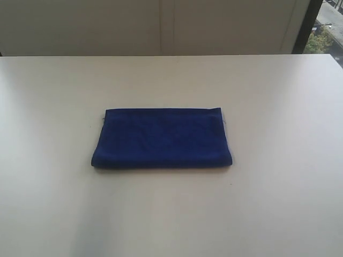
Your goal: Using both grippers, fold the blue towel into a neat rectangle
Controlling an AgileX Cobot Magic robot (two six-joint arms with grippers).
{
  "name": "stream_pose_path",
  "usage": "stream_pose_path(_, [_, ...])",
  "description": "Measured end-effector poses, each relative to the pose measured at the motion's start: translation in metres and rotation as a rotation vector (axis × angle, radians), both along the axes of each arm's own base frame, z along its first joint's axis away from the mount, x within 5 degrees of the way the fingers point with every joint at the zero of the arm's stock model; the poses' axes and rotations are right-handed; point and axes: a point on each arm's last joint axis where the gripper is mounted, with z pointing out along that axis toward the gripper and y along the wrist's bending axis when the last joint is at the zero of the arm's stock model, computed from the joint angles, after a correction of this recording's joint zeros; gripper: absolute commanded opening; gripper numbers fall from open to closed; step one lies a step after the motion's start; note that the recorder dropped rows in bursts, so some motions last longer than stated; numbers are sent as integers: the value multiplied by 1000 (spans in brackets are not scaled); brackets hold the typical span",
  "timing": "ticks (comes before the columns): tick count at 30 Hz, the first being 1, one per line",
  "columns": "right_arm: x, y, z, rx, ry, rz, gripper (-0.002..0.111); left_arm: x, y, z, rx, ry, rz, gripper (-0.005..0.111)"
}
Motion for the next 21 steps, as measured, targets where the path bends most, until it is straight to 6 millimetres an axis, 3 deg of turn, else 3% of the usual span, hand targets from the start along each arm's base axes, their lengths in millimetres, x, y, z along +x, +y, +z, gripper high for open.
stream_pose_path(18, [-1,0,-6,-11,44,0,0,0,0,0,0,0,0,0])
stream_pose_path(21, [-1,0,-6,-11,46,0,0,-8,1,1,36,-40,-14,0])
